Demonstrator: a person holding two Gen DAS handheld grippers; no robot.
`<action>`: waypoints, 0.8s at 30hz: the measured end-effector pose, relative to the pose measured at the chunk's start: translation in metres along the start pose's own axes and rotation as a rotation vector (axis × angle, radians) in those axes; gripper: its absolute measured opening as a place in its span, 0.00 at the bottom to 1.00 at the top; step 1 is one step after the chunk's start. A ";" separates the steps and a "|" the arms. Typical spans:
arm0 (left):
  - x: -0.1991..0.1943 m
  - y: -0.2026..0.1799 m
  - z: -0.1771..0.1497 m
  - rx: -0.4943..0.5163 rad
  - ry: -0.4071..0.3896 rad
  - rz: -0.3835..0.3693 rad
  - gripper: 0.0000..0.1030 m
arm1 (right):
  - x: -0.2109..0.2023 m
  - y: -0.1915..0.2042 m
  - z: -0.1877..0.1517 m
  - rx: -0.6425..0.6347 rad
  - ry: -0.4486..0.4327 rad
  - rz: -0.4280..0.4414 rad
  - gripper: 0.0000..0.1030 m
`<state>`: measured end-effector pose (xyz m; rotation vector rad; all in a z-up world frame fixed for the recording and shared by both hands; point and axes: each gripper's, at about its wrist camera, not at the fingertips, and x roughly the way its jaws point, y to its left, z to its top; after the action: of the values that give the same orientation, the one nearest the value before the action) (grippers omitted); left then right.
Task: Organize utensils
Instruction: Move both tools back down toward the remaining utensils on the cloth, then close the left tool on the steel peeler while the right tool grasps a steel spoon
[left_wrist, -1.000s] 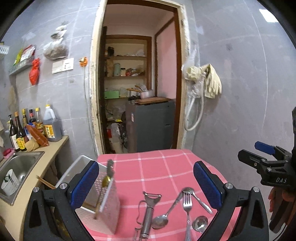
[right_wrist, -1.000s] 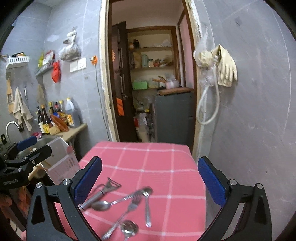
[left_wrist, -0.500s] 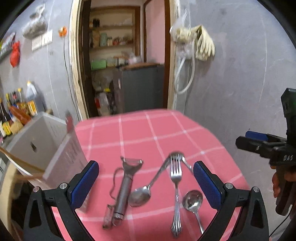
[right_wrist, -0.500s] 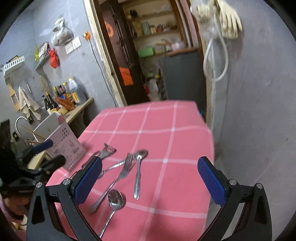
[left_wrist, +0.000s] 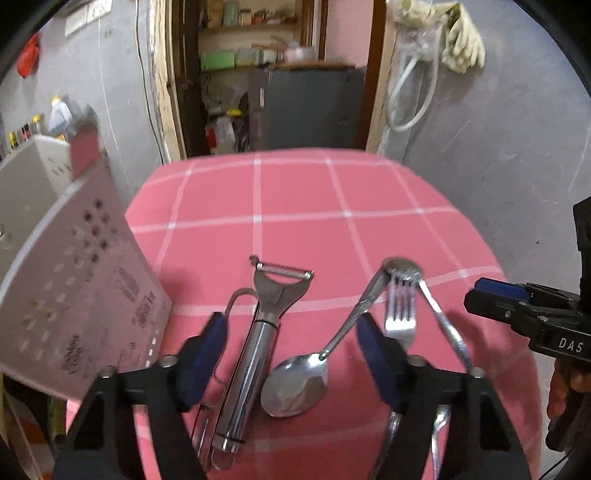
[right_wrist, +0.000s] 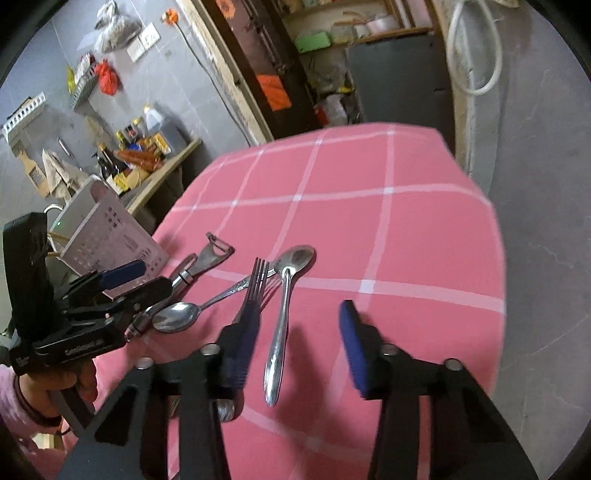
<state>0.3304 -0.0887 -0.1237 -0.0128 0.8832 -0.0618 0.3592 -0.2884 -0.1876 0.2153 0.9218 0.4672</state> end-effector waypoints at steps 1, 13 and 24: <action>0.005 0.001 0.001 0.000 0.015 0.008 0.57 | 0.004 0.001 0.001 0.000 0.007 0.004 0.35; 0.040 0.012 0.005 0.002 0.174 0.040 0.39 | 0.035 0.029 0.005 -0.084 0.064 -0.086 0.35; 0.040 0.011 -0.001 0.021 0.215 0.034 0.22 | 0.026 0.038 0.008 -0.103 0.087 -0.228 0.09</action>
<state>0.3550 -0.0803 -0.1558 0.0288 1.0970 -0.0409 0.3677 -0.2424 -0.1877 -0.0042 0.9915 0.3136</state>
